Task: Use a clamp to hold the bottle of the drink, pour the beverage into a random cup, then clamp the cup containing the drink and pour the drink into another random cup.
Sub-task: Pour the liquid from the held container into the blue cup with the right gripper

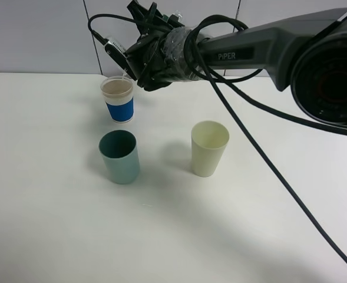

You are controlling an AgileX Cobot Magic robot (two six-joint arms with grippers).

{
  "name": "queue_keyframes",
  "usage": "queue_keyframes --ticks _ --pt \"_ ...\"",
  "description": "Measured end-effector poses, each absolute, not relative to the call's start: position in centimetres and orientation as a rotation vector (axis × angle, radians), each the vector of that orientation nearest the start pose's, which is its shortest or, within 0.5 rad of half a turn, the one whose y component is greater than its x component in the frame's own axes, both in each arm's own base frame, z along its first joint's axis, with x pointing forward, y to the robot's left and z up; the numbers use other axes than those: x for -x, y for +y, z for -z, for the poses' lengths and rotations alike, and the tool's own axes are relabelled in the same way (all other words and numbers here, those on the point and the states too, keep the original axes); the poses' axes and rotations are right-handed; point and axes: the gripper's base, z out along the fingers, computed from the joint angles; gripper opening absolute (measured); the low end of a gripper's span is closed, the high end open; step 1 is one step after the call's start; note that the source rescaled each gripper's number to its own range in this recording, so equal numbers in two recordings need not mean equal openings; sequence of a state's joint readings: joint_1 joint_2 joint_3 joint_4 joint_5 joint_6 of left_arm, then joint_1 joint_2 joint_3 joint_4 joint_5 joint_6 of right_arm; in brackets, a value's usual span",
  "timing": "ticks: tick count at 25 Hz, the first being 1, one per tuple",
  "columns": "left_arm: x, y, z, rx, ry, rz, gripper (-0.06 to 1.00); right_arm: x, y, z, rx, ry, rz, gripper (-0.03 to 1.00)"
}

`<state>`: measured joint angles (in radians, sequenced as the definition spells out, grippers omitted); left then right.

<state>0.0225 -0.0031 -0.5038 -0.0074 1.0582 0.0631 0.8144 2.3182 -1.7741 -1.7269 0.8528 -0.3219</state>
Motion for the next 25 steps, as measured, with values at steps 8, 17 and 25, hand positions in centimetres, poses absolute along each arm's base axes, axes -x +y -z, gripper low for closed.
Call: queue_keyframes --ticks 8,17,25 --pt "0.57 -0.07 -27.85 -0.042 2.035 -0.045 1.00 -40.13 33.14 -19.41 1.965 0.807 1.587 0.01" --pt "0.57 -0.07 -27.85 -0.042 2.035 -0.045 1.00 -40.12 33.22 -19.37 2.006 0.753 1.608 0.01" --pt "0.57 -0.07 -27.85 -0.042 2.035 -0.045 1.00 -40.13 33.30 -19.18 1.979 0.788 1.574 0.01"
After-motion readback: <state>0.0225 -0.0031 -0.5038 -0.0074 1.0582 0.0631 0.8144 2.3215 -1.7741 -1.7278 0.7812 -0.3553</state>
